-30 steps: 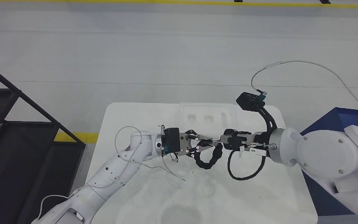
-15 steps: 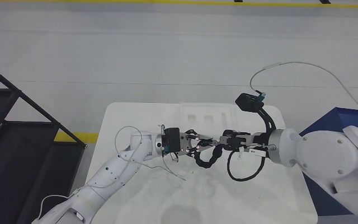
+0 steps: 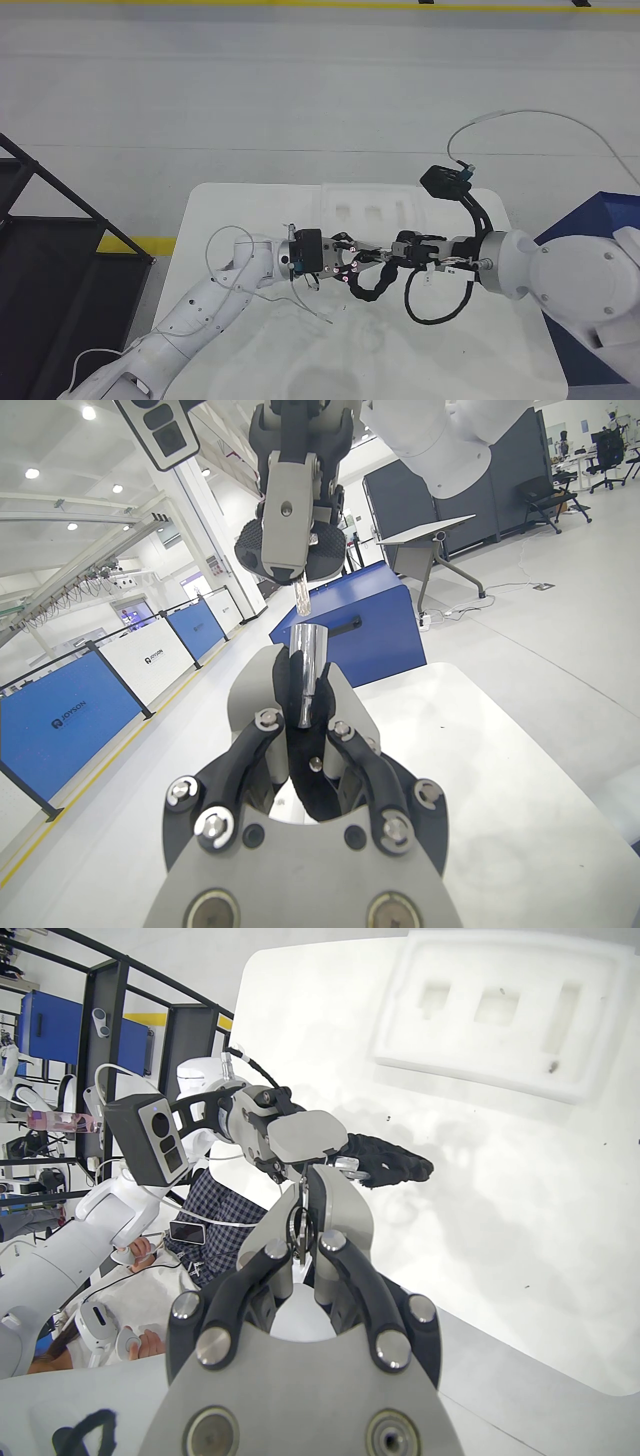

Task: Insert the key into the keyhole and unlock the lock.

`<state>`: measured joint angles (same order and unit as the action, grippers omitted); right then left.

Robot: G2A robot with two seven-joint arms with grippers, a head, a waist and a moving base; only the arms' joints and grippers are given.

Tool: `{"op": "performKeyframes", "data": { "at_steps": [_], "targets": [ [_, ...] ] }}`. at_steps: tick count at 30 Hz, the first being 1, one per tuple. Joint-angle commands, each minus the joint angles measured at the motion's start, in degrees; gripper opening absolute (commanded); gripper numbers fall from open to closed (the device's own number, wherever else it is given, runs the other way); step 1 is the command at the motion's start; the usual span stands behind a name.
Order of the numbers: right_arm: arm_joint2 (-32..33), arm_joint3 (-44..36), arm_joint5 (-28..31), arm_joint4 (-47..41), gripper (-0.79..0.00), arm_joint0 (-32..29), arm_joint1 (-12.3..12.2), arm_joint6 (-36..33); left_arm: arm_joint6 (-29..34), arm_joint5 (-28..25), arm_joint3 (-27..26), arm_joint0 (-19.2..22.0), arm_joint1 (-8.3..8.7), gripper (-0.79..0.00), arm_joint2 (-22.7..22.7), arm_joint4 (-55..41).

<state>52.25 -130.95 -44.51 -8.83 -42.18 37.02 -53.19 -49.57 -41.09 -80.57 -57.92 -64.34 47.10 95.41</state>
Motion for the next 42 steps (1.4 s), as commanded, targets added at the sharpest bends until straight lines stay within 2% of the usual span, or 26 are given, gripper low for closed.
{"op": "performKeyframes", "data": {
  "at_steps": [1, 21, 42],
  "targets": [
    [-0.05, 0.2, 0.08, 0.05, -0.785, -0.01, 0.08, 0.07, 0.03, 0.01, -0.06, -0.02, -0.02, -0.785, -0.01, -0.03],
    [0.02, 0.16, -0.13, 0.46, -0.785, -0.37, 0.65, 0.05, -1.9, 0.44, 1.43, -0.09, 0.0, -0.785, 0.54, 0.07],
    [-0.42, 1.39, 0.02, 1.04, -0.785, -0.26, 1.42, -0.21, -1.69, -1.33, 1.56, 0.45, -0.35, -0.785, -0.05, -1.14]
  ]
}}
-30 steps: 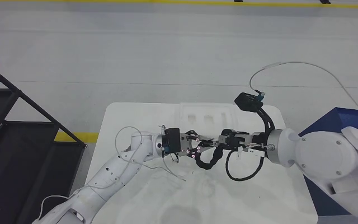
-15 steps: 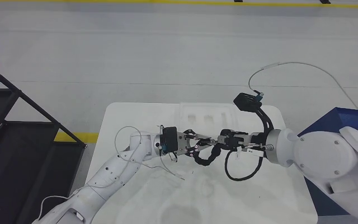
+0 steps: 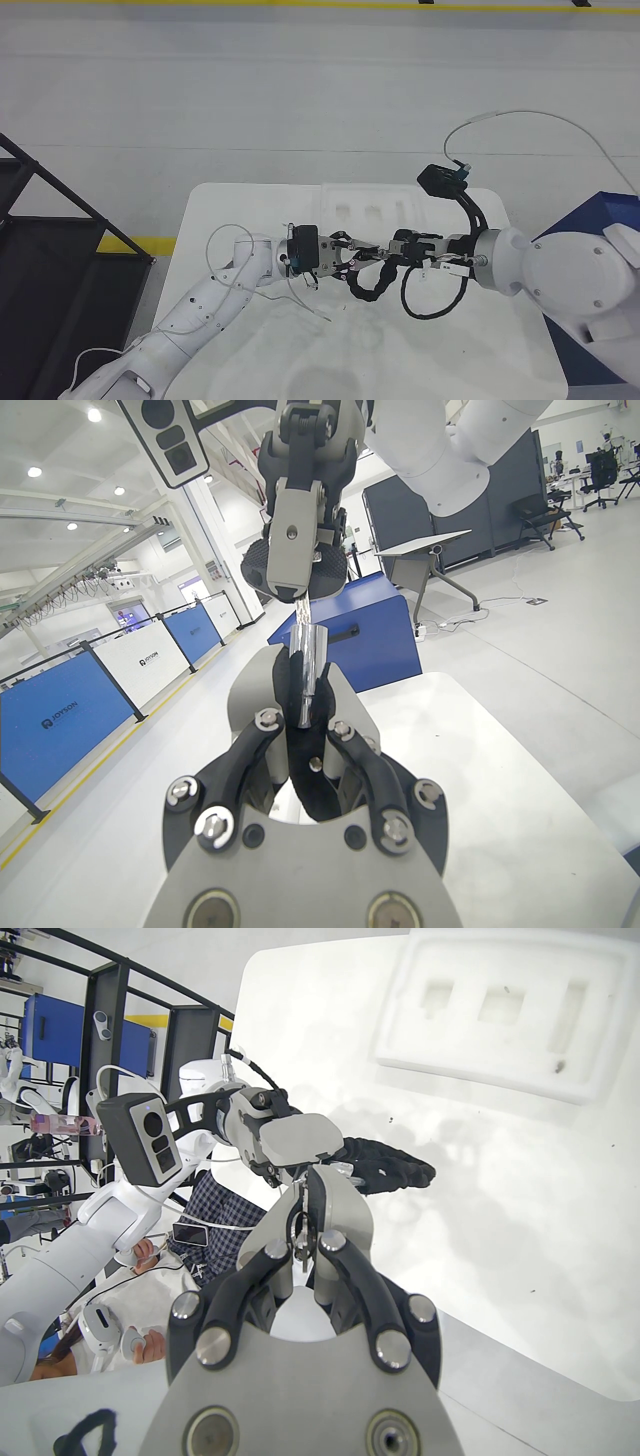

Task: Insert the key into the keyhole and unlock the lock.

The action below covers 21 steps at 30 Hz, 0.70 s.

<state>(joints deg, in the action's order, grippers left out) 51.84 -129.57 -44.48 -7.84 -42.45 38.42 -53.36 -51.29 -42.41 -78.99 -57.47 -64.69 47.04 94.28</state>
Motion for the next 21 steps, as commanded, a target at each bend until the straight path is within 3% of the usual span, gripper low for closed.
{"op": "performKeyframes", "data": {
  "at_steps": [1, 21],
  "targets": [
    [-0.03, 0.01, -0.03, 0.09, -0.785, 0.01, 0.05, -0.08, 0.01, -0.09, -0.01, -0.03, -0.01, -0.785, 0.01, -0.14],
    [-0.75, 0.23, -0.34, 0.88, -0.785, 0.39, 0.71, -1.38, 0.52, 0.04, -0.27, -0.44, 0.0, -0.785, 0.53, -0.5]
  ]
}}
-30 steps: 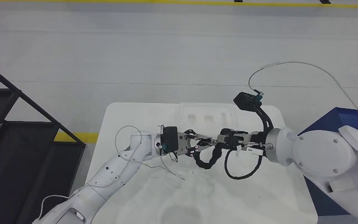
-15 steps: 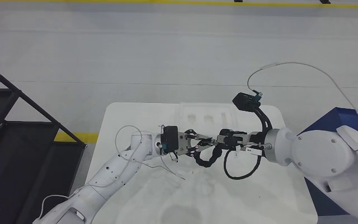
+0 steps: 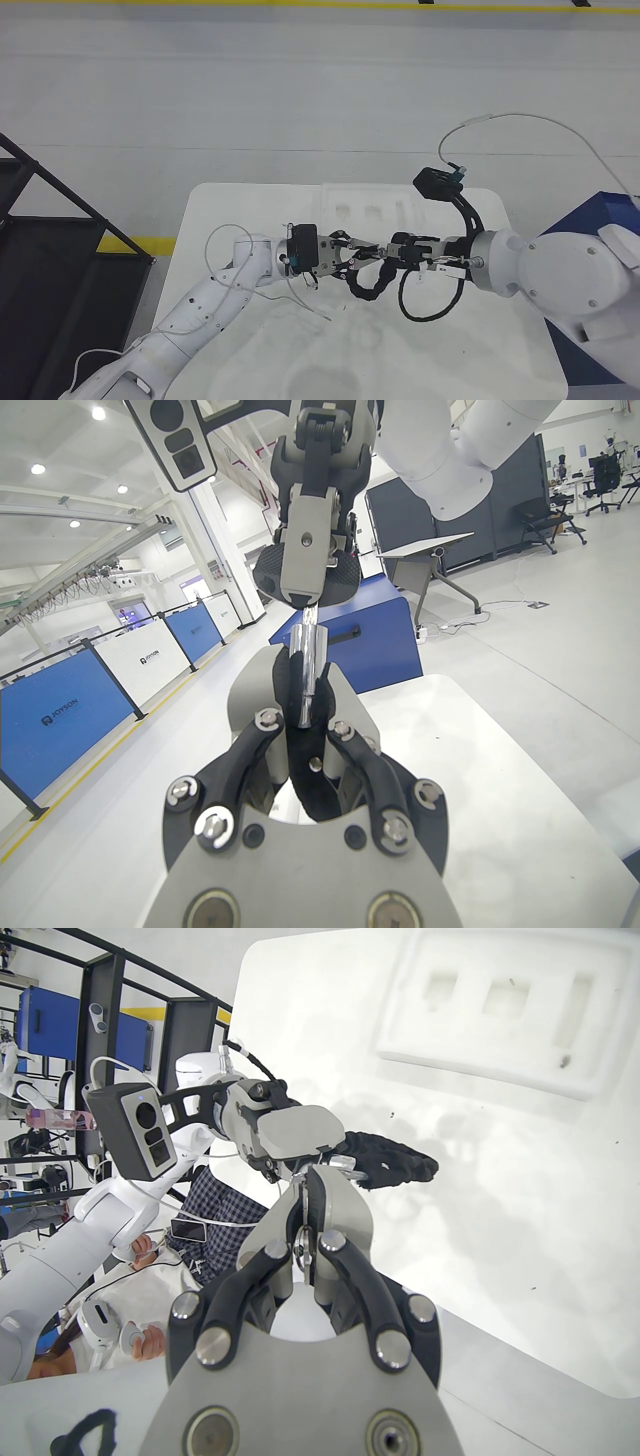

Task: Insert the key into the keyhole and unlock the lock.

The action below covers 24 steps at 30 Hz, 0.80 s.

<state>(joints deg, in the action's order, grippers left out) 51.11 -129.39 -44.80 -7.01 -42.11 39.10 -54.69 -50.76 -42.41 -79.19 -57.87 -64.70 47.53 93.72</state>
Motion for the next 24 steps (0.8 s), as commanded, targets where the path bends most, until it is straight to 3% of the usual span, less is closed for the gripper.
{"op": "performKeyframes", "data": {
  "at_steps": [1, 24],
  "targets": [
    [-0.05, 0.1, 0.0, 0.08, -0.785, 0.06, 0.06, -0.07, -0.04, 0.05, -0.13, -0.06, 0.02, -0.785, 0.08, 0.11],
    [-3.34, 1.04, -1.56, 3.45, -0.785, 3.1, 1.38, -2.13, 1.61, -0.49, -0.96, -0.04, -0.04, -0.785, 0.03, 0.33]
  ]
}}
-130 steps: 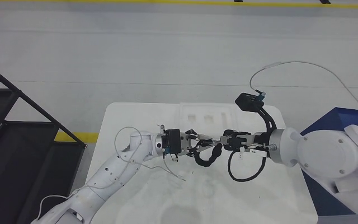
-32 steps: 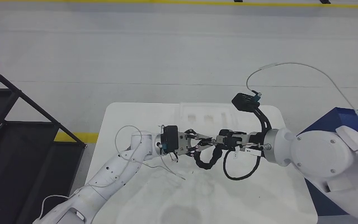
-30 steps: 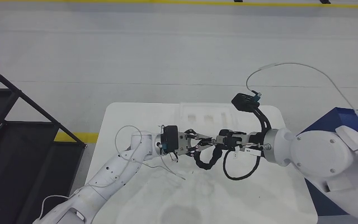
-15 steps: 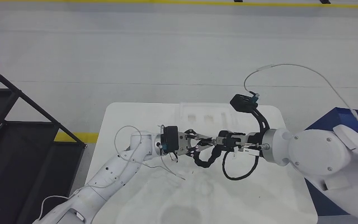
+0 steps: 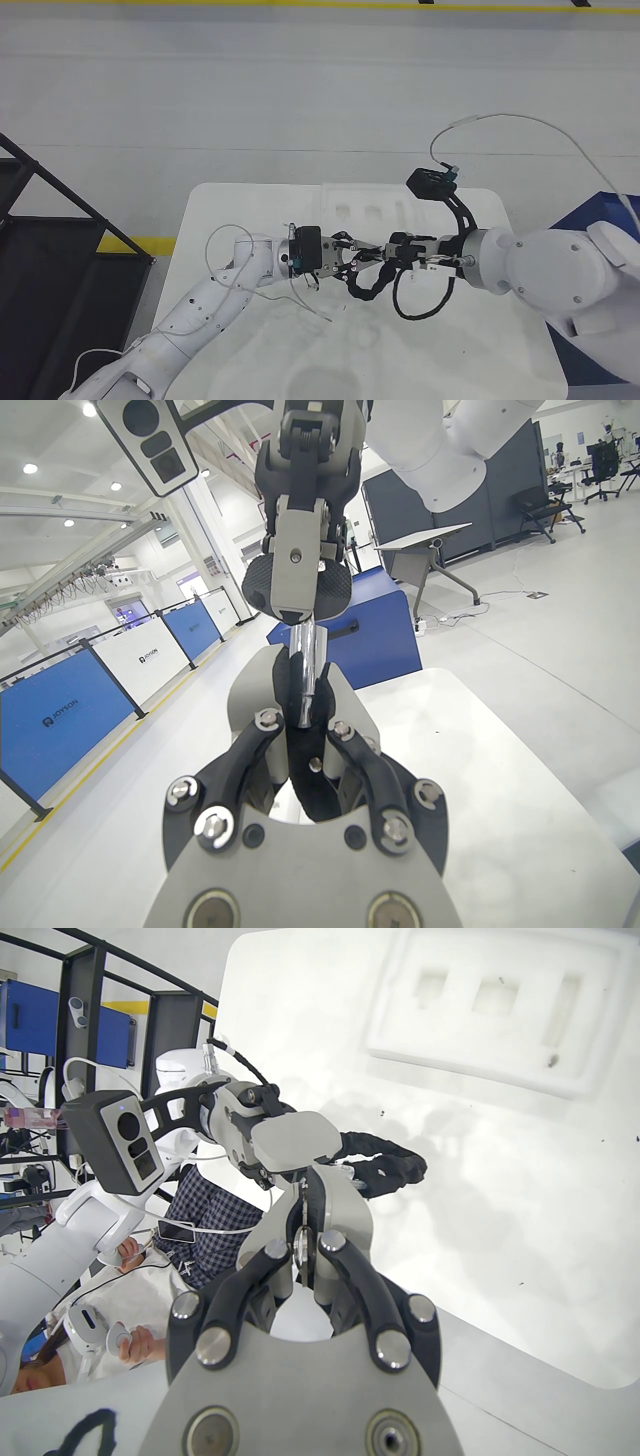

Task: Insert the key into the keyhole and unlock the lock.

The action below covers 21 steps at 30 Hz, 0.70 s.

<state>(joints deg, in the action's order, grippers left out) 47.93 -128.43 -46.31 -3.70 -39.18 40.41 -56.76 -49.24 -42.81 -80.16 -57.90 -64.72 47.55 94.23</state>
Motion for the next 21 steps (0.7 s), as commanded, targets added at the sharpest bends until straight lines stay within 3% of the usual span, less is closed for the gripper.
{"op": "performKeyframes", "data": {
  "at_steps": [1, 4, 5, 7, 16, 19, 21],
  "targets": [
    [-0.33, 0.18, -0.19, 0.38, -0.785, 0.33, 0.13, -0.08, 0.24, -0.22, 0.05, -0.03, -0.03, -0.785, 0.0, -0.38],
    [-0.79, 0.25, -0.71, 1.12, -0.785, 0.77, 0.33, 0.14, 0.69, -0.69, 0.19, -0.06, -0.09, -0.785, 0.01, -1.19],
    [-0.93, 0.24, -0.83, 1.2, -0.696, 0.88, 0.4, 0.16, 0.81, -0.92, 0.27, -0.08, -0.12, -0.785, 0.01, -1.58],
    [-1.21, 0.4, -1.02, 1.33, -0.637, 1.12, 0.55, 0.12, 1.04, -1.26, 0.41, -0.07, -0.17, -0.785, 0.01, -2.17],
    [-1.31, 0.73, -0.82, 1.64, -0.511, 1.49, 1.06, 1.68, 2.21, -2.48, 1.41, 0.18, -0.45, -0.785, -0.24, -3.98],
    [-0.54, 0.37, -0.17, 2.28, -0.4, 1.41, 0.99, 2.53, 2.6, -3.12, 2.0, 0.26, -0.57, -0.785, -0.34, -4.85],
    [-0.04, -0.21, 1.44, 3.48, -0.102, 1.41, 0.8, 2.43, 3.15, -3.61, 2.64, 0.29, -0.66, -0.785, -0.3, -5.95]
  ]
}}
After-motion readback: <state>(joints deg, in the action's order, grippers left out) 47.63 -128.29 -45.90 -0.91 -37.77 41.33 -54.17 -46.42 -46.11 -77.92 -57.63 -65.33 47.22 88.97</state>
